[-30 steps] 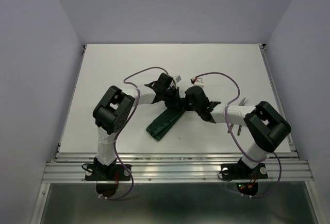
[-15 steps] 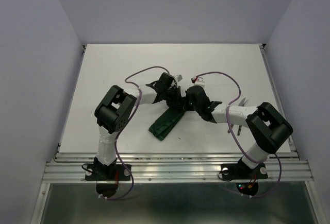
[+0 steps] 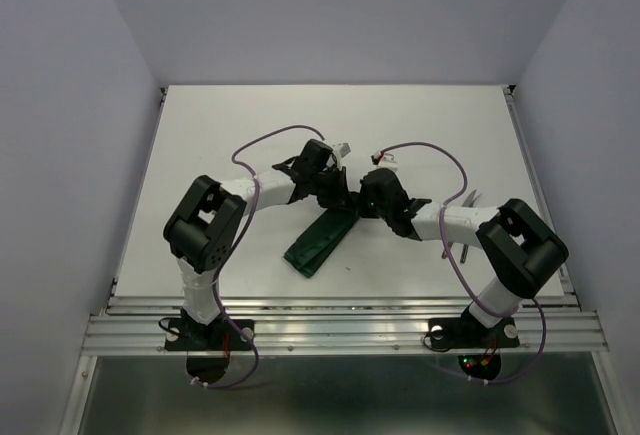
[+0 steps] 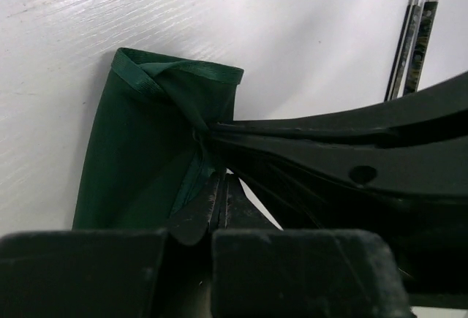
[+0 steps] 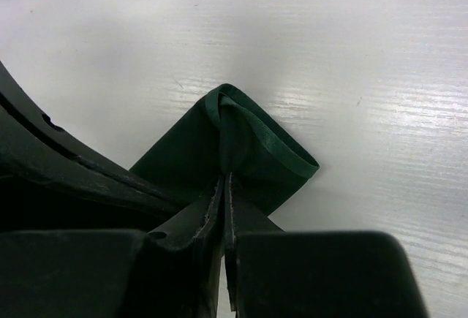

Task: Fold the napkin into a case and place the utensils inside
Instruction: Stuff the top corner of the smaller-rectangle-folded napkin into the folded napkin.

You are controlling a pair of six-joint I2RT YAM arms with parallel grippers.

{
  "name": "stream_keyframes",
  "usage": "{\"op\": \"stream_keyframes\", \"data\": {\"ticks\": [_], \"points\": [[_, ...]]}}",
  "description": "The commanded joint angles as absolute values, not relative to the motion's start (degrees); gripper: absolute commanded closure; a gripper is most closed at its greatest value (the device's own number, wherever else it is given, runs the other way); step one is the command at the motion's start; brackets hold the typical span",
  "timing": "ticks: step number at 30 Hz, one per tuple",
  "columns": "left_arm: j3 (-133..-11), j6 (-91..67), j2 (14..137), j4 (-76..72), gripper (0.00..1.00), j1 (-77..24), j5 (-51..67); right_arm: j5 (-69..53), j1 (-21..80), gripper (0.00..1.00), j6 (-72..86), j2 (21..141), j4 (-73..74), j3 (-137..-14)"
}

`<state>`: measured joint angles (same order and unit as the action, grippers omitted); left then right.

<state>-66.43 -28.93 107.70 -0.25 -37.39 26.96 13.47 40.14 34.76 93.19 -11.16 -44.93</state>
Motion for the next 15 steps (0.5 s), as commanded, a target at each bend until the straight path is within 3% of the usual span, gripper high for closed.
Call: {"op": "stream_keyframes", "data": {"ticks": [1, 15], "points": [[-65.57, -27.25, 104.41, -0.88, 1.0, -37.09, 28.48, 13.18, 39.99, 0.93, 34.63, 91.85, -13.27, -44.82], [-67.59, -27.42, 109.42, -1.75, 1.0, -35.16, 25.57, 12.04, 39.99, 0.93, 34.28, 90.88, -13.27, -44.74]]}}
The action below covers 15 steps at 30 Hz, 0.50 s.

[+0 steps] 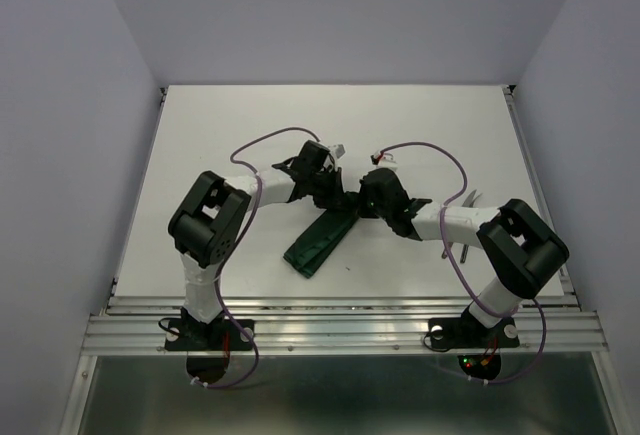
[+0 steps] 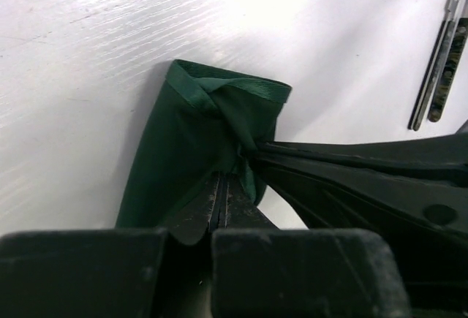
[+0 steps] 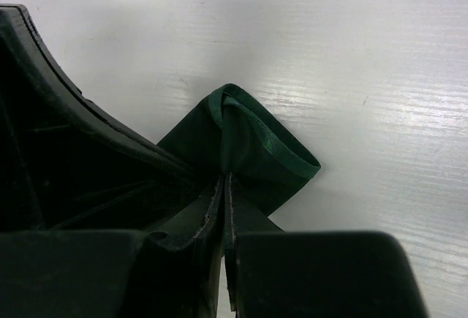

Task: Fold the napkin into a case and place the utensils inside
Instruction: Stuff the top corner of the smaller-rectangle-folded napkin into the folded napkin.

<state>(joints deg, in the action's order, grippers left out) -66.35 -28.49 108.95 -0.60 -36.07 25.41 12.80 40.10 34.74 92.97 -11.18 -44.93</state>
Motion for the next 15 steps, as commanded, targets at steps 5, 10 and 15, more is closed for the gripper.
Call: {"op": "stream_keyframes", "data": {"ticks": [5, 10, 15], "points": [[-66.97, -28.39, 109.34, -4.13, 1.0, -34.8, 28.55, 11.69, 39.99, 0.93, 34.37, 91.23, -13.36, -45.0], [-67.24, -29.62, 110.12, -5.89, 1.0, -34.8, 29.97, 11.16, 39.99, 0.93, 34.54, 91.67, -13.27, -45.26], [-68.2, -30.67, 112.5, -7.55, 1.0, -34.89, 32.16, 10.9, 39.99, 0.93, 34.54, 91.5, -13.27, -45.79]]}}
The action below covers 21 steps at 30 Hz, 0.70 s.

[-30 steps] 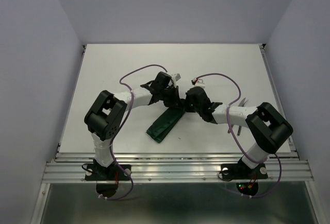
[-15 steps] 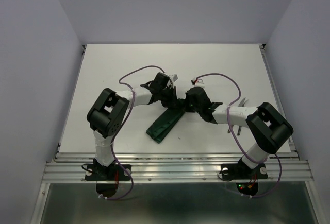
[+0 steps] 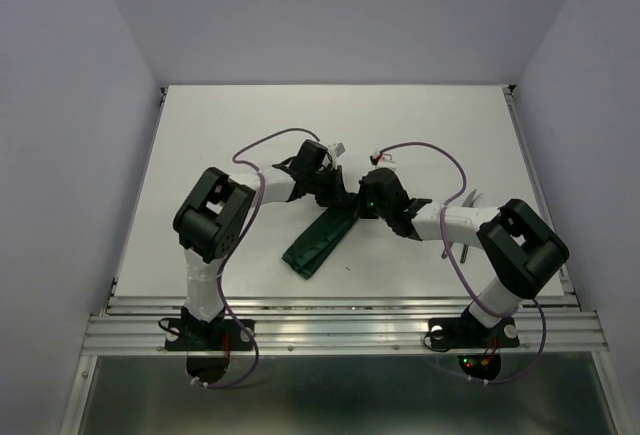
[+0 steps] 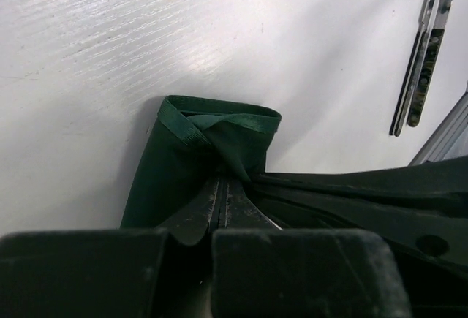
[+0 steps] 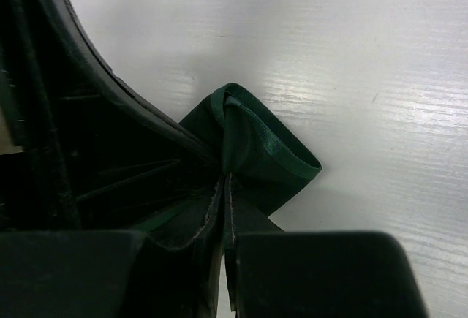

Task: Fold the napkin into a case and place the utensils inside
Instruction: Stuff the top corner of the smaller-rectangle-folded napkin into the folded napkin.

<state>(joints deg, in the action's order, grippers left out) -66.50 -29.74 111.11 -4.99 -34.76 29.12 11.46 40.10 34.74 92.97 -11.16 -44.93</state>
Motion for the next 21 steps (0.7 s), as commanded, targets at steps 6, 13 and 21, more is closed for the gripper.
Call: {"op": "stream_keyframes", "data": {"ticks": [6, 13, 21], "points": [[-67.06, -32.61, 113.2, -10.28, 1.0, -34.89, 34.63, 10.9, 39.99, 0.92, 34.54, 91.14, -13.27, -45.97], [-65.48, -36.03, 113.2, -13.97, 1.0, -35.07, 34.72, 9.41, 39.99, 0.93, 34.72, 92.29, -13.36, -46.67], [-66.36, -36.04, 114.78, -11.25, 1.0, -36.21, 29.27, 8.79, 39.99, 0.93, 34.89, 90.79, -13.45, -46.32]]}}
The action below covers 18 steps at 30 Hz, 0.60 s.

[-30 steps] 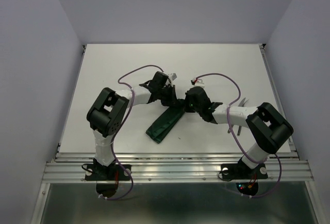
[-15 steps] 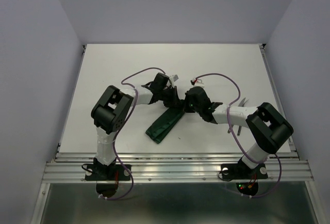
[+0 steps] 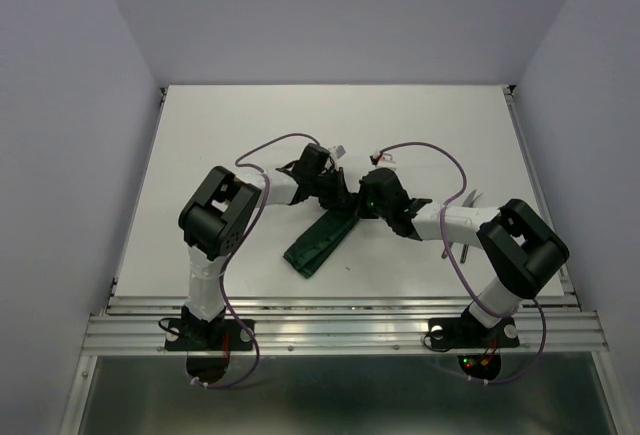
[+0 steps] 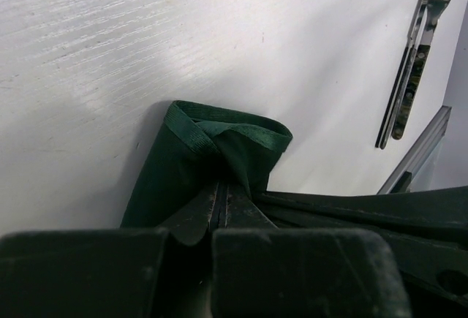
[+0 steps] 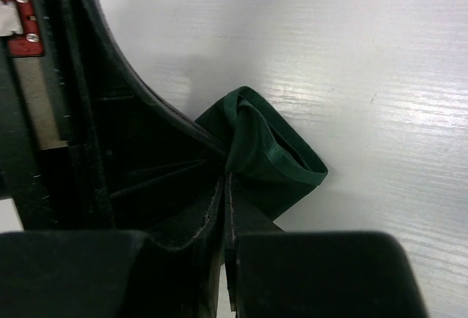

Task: Fold the napkin into a case and place the utensils inside
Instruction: Stuff the top corner of the smaller-rectangle-folded napkin into the folded napkin.

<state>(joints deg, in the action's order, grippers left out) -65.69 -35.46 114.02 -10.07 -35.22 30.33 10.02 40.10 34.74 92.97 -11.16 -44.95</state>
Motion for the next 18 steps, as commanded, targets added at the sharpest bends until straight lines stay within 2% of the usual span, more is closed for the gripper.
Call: {"op": "stream_keyframes", "data": {"ticks": [1, 9, 18], "points": [[-66.27, -35.95, 115.05, -11.08, 1.0, -36.21, 29.09, 9.05, 39.99, 0.93, 34.89, 90.53, -13.45, -46.14], [-65.13, -35.16, 113.21, -10.28, 1.0, -36.83, 28.92, 10.2, 39.99, 0.92, 35.16, 91.41, -13.45, -45.88], [-63.72, -32.52, 104.24, -4.31, 1.0, -36.83, 28.57, 10.72, 39.99, 0.93, 34.89, 91.49, -13.27, -46.05]]}}
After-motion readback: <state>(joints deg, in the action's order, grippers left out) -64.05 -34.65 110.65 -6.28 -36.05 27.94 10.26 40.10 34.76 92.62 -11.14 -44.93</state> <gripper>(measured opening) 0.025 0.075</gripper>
